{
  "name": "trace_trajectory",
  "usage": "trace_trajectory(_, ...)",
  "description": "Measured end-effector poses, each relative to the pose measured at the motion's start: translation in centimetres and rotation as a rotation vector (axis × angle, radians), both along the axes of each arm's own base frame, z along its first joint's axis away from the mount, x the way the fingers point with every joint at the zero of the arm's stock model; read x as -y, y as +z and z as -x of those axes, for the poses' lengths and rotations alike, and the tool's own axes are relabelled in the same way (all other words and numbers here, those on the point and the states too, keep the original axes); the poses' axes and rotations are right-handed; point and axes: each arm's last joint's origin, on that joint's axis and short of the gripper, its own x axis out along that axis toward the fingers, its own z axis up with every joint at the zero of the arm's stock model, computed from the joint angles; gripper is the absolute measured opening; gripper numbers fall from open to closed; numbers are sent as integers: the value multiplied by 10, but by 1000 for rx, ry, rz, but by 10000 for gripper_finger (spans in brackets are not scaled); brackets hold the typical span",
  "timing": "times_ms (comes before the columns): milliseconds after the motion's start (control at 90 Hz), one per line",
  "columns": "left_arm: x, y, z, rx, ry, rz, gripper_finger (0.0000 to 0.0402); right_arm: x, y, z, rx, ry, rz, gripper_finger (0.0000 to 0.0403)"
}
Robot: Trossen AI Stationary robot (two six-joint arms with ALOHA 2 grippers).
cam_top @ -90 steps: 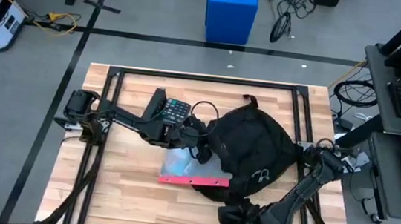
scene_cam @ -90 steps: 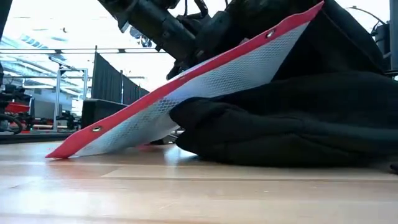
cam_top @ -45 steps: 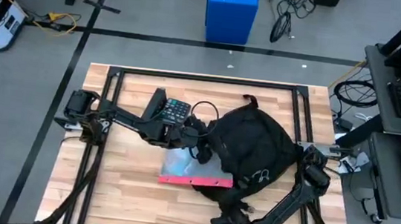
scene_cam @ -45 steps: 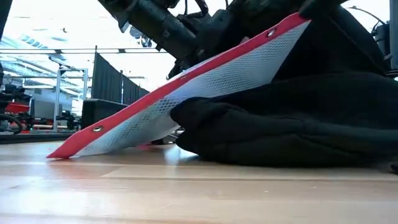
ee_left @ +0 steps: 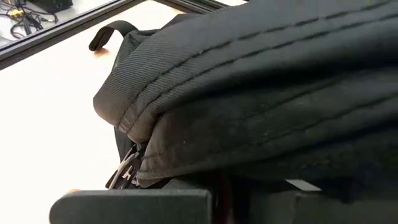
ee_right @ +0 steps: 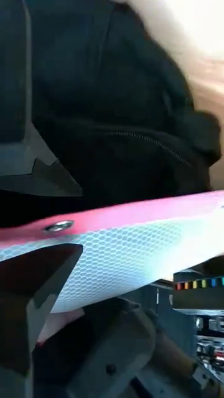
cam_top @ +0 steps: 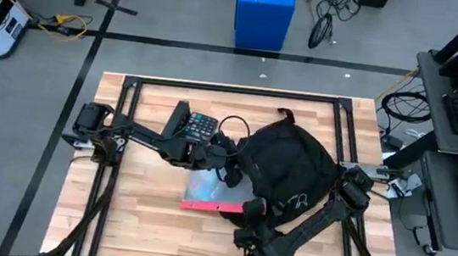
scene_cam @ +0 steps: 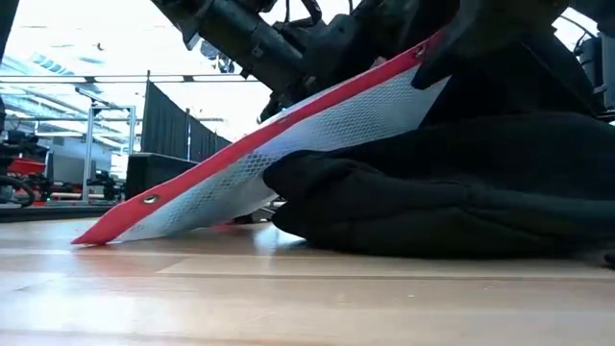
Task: Unpack backpack
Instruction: Put the white zip bag into the black backpack
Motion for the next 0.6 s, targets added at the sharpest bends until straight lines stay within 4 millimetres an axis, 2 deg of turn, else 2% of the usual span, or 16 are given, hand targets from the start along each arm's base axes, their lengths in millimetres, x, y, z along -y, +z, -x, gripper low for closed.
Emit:
trace_trajectory(144, 0, 0, 0, -2, -8, 5, 0, 18, -6, -4, -4, -99, 7, 100)
trace_trajectory(300, 4, 0, 0, 1, -30, 12, 0, 31, -6, -5, -13, -267, -82, 14)
trace_trajectory(600, 26, 29, 3, 150, -202, 21, 0, 35, -4, -4, 102, -536, -268, 1)
